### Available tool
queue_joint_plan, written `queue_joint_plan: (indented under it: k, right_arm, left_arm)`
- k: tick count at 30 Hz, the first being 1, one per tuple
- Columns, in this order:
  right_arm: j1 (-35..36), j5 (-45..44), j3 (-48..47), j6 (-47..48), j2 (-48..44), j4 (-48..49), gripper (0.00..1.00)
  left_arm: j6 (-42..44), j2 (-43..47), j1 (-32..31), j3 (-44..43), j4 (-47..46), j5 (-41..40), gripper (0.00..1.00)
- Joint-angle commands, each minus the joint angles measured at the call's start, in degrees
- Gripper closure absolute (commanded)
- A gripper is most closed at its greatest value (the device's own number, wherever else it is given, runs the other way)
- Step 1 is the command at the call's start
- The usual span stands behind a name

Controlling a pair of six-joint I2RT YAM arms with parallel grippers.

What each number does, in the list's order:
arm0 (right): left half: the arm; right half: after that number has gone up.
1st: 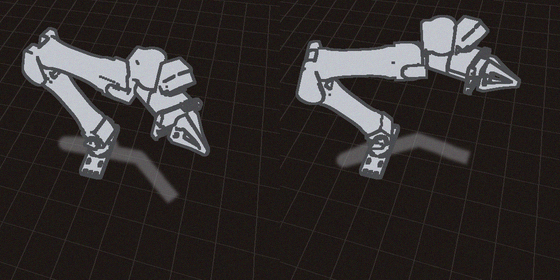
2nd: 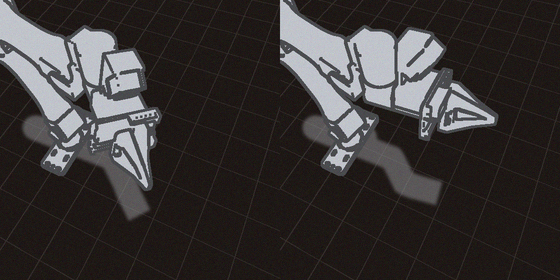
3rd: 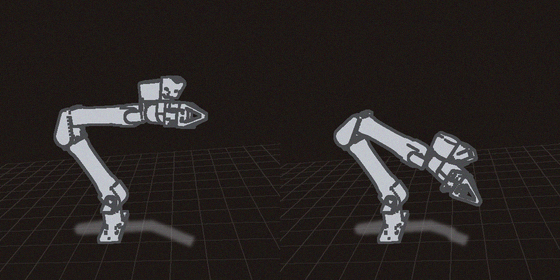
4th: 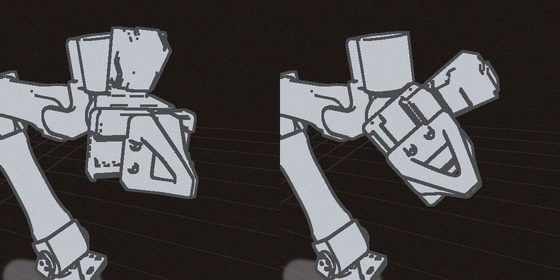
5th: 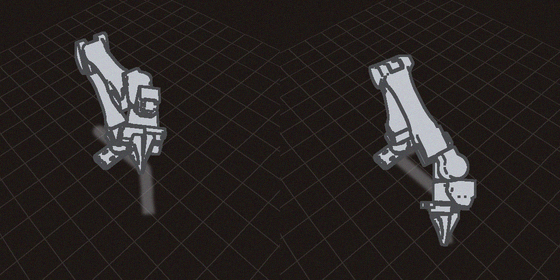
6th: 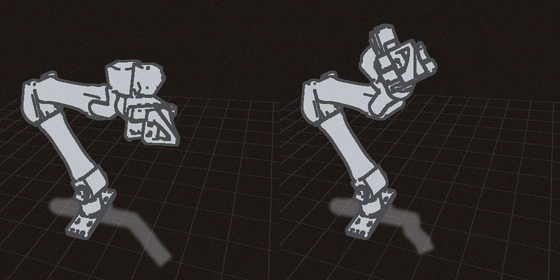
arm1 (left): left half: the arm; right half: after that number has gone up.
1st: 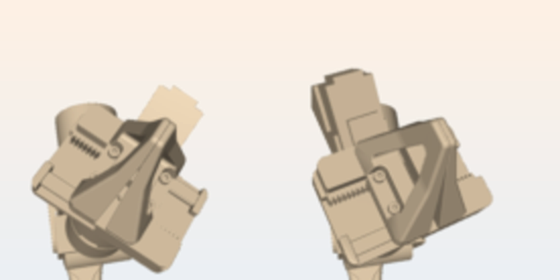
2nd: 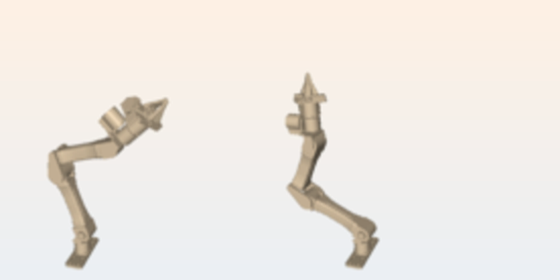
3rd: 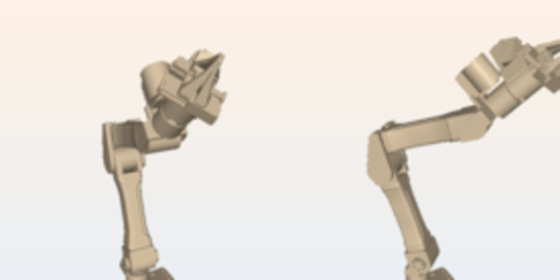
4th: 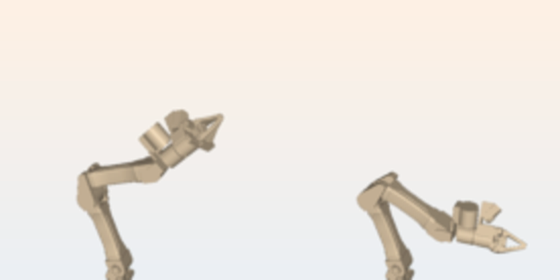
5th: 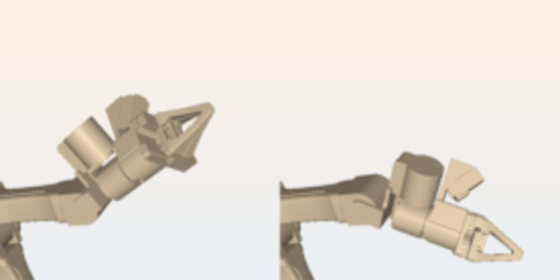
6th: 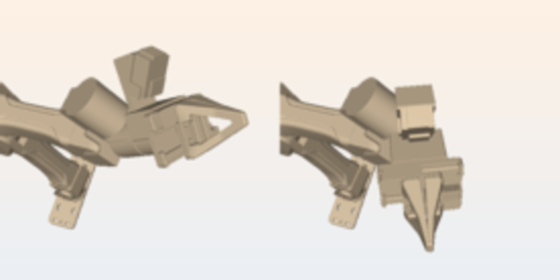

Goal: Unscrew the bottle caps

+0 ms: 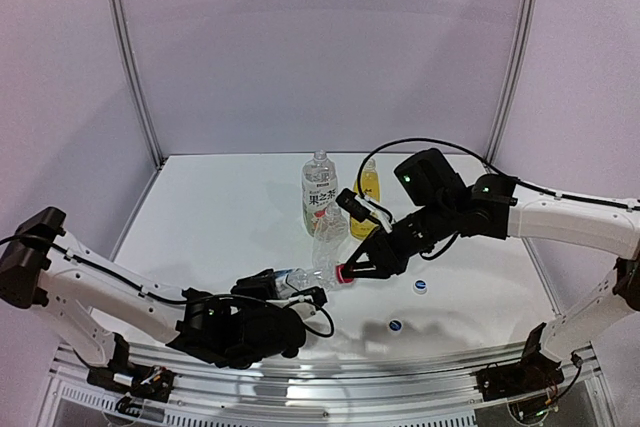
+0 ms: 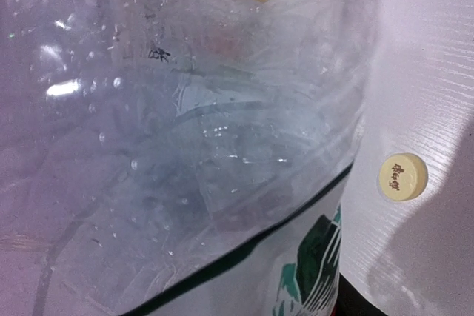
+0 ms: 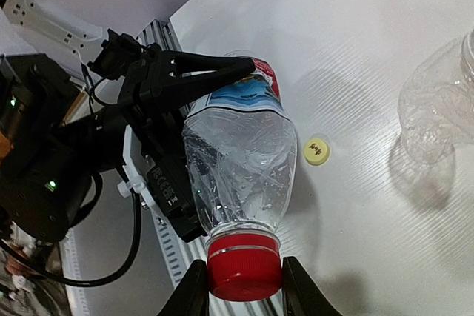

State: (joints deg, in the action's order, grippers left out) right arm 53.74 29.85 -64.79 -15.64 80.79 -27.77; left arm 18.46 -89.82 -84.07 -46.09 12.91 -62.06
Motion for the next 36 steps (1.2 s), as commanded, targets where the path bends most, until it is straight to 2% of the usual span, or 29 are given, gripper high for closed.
queue_joint_plan:
  k: [1, 3, 7, 11, 14, 17, 20, 25, 28, 32, 36]
  right_arm:
    - [1.67, -10.05, 2.81, 17.49, -2.37, -2.64, 1.0]
    - [2.72, -17.47, 4.88, 24.9, -3.77, -0.53, 1.0]
    - [7.19, -24.29, 12.89, 45.17, -6.74, 8.4, 1.0]
    - [12.83, -40.65, 21.28, 62.07, -9.23, 19.2, 0.99]
    - [14.99, -46.1, 22.83, 70.24, -9.96, 22.72, 0.93]
    - [16.38, -48.75, 23.44, 74.86, -10.72, 24.4, 0.92]
    - [17.17, -50.06, 24.44, 74.05, -11.6, 26.55, 0.93]
    - [17.38, -44.15, 26.36, 69.21, -15.58, 25.04, 0.92]
    - [18.15, -46.77, 26.4, 69.18, -16.11, 25.4, 0.92]
    - [18.14, -47.01, 23.24, 61.03, -15.37, 22.65, 0.92]
    - [17.17, -49.23, 19.68, 48.49, -15.25, 19.04, 0.9]
  left_arm:
    - [-1.24, 1.84, 0.87, 0.96, 0.4, 6.95, 1.0]
    - [-0.74, 3.38, 1.61, 1.87, 0.92, 12.01, 1.0]
    - [-0.73, 6.37, 2.38, 2.23, 2.07, 20.71, 1.0]
    - [-0.48, 8.64, 2.34, 2.63, 2.67, 24.2, 1.0]
    - [-0.77, 9.54, 2.35, 2.75, 3.34, 24.61, 1.0]
    - [-1.12, 9.79, 2.33, 2.76, 3.86, 24.79, 1.0]
    - [-1.35, 9.46, 2.16, 2.74, 4.2, 24.75, 1.0]
    - [-2.13, 8.53, 2.2, 2.23, 5.17, 23.13, 1.0]
    - [-2.68, 9.26, 2.41, 2.43, 5.29, 24.13, 1.0]
    - [-4.12, 11.36, 2.55, 2.82, 5.1, 21.74, 1.0]
    - [-7.01, 14.66, 4.09, 3.71, 4.62, 19.74, 1.0]
